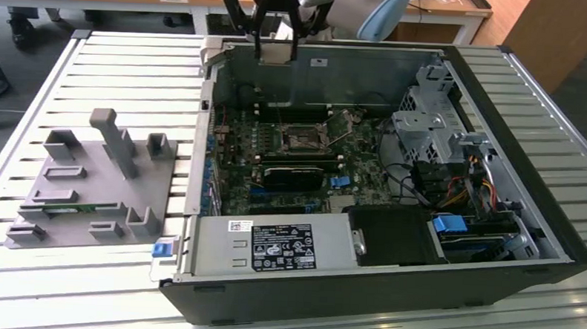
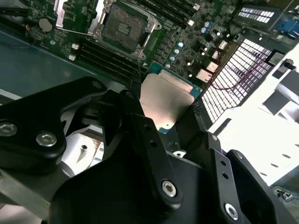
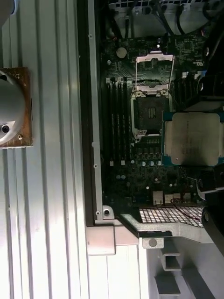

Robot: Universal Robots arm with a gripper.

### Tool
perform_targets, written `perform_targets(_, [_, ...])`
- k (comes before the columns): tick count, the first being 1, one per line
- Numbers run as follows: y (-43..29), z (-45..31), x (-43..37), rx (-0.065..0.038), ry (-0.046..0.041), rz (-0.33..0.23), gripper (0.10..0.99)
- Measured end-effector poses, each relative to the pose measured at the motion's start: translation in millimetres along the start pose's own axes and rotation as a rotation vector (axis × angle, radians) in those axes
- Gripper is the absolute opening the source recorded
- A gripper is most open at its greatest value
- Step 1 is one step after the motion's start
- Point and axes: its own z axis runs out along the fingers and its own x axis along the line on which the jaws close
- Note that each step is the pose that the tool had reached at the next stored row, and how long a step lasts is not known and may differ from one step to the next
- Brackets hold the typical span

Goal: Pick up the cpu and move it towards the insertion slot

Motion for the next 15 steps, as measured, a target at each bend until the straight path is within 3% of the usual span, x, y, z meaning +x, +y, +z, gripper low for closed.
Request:
perform_targets(2, [1.1,0.2,-0.6,-0.001,-0.0139,0.001,0.545])
perform_targets(4, [2.2,0.3,-2.7,-0.002,-0.0201,0.002,0.545])
perform_targets(15, [8.1,3.1,-23.6,-0.001,-0.0207,0.014,0.545])
